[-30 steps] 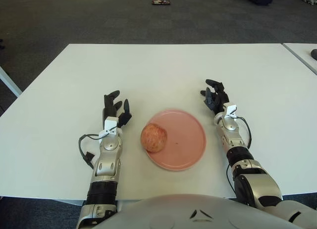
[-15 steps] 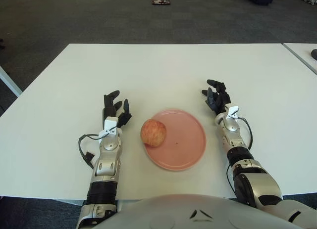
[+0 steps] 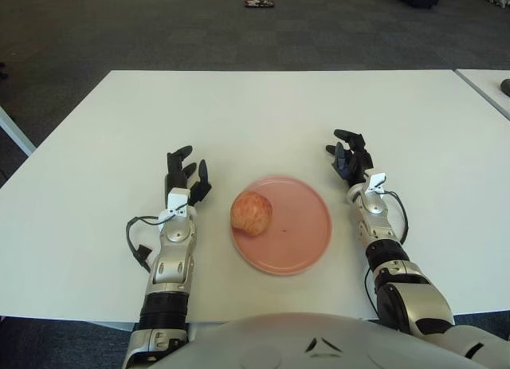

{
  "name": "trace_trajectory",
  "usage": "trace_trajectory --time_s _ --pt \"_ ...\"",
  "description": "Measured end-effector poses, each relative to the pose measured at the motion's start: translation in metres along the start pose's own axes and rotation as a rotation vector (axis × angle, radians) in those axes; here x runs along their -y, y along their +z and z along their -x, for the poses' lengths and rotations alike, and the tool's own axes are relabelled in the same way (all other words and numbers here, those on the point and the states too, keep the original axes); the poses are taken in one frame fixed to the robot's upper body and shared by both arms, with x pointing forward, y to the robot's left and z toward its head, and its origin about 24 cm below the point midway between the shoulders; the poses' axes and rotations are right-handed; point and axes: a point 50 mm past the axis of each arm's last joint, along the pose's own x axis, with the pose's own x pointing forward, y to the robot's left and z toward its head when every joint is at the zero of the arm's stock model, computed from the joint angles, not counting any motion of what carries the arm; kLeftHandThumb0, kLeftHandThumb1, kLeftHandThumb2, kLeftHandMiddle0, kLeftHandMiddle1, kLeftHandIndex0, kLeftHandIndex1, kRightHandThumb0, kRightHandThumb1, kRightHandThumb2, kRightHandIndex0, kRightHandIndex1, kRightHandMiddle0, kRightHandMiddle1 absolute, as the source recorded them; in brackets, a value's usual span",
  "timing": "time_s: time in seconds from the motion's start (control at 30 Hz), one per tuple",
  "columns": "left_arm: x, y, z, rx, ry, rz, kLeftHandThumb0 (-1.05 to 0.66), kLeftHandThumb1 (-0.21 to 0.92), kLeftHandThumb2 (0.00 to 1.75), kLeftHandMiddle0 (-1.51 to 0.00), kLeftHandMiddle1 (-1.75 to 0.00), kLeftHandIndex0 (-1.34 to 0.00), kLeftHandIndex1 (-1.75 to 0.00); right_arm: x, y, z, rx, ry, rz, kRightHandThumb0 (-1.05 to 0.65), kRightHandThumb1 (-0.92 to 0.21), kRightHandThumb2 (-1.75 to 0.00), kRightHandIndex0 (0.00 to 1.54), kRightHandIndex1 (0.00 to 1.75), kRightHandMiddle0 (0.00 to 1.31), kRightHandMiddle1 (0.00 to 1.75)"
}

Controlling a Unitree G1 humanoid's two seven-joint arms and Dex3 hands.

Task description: Put the apple into the plate.

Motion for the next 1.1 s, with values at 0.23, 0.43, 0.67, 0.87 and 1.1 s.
trace_trajectory --time_s 0.23,0.43,0.67,0.87,1.1 --pt "0.0 0.0 0.0 -0.001 0.002 0.001 -0.76 0.92 0.74 -0.27 -0.62 0.0 -0.95 -0.001 -0.001 0.006 0.024 -0.006 -0.008 -0.56 -0.92 -0.73 0.25 0.97 0.0 1.25" --pt "-0.001 0.0 0.0 -0.001 0.003 0.002 -0.76 0.92 0.74 -0.27 -0.62 0.0 -0.95 -0.002 -0.002 0.012 0.053 -0.011 -0.02 -0.5 -0.87 -0.77 0.29 1.0 0.0 1.26" --pt "-0.001 0.0 0.0 -0.001 0.002 0.002 -0.76 0.92 0.74 -0.27 -0.61 0.0 -0.96 -0.004 -0.001 0.016 0.094 -0.013 -0.027 -0.42 -0.76 -0.9 0.36 1.09 0.0 1.37" --pt "0.0 0.0 0.0 0.0 0.0 0.003 -0.76 0.92 0.74 -0.26 -0.61 0.0 -0.96 -0.005 0.0 0.019 0.101 -0.026 -0.004 -0.38 -0.7 -0.97 0.39 1.17 0.03 1.44" --pt "0.0 0.0 0.0 0.0 0.0 0.003 -0.77 0.92 0.73 -0.26 -0.6 0.0 -0.96 -0.007 0.0 0.021 0.095 -0.058 0.029 -0.38 -0.66 -0.99 0.39 1.22 0.06 1.46"
